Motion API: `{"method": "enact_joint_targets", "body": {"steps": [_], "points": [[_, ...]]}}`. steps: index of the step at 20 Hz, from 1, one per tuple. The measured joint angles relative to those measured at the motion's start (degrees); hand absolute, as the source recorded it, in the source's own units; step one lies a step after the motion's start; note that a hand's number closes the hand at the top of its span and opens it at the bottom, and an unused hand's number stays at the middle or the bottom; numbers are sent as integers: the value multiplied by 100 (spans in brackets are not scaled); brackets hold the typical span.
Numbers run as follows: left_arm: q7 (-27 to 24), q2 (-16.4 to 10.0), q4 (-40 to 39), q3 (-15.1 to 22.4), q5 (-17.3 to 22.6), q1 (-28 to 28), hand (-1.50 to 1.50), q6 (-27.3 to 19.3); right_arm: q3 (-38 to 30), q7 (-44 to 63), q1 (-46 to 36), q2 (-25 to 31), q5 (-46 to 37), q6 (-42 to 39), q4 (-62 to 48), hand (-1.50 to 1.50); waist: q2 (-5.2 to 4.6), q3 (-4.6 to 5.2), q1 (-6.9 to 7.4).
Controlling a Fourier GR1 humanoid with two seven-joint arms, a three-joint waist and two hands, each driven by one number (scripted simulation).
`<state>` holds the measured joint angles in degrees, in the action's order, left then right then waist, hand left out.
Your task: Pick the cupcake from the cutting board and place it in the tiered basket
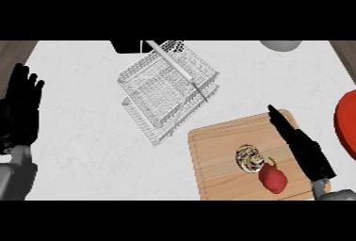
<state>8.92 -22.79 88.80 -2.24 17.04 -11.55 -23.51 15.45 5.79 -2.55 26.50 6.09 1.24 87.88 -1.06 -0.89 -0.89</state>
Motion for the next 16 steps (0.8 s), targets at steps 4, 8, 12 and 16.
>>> {"method": "enact_joint_targets", "body": {"steps": [4, 8, 12, 16], "points": [[-249, -205, 94, 464, -446, -6, 0, 352, -133, -83, -501, -480, -11, 416, 235, 150, 72, 51, 68], [-553, -537, 200, 962, -942, 17, 0, 759, -491, 41, -836, -545, -567, 1318, 257, 150, 122, 113, -102], [-758, -646, 308, 1354, -1266, 118, 0, 976, -932, 257, -786, -1242, -1077, 2972, 138, -150, 128, 102, -111], [-1025, -588, 344, 1623, -1555, 281, 0, 1072, -564, 761, -805, -1746, -2117, 4085, 392, -150, 127, 101, -1]]}}
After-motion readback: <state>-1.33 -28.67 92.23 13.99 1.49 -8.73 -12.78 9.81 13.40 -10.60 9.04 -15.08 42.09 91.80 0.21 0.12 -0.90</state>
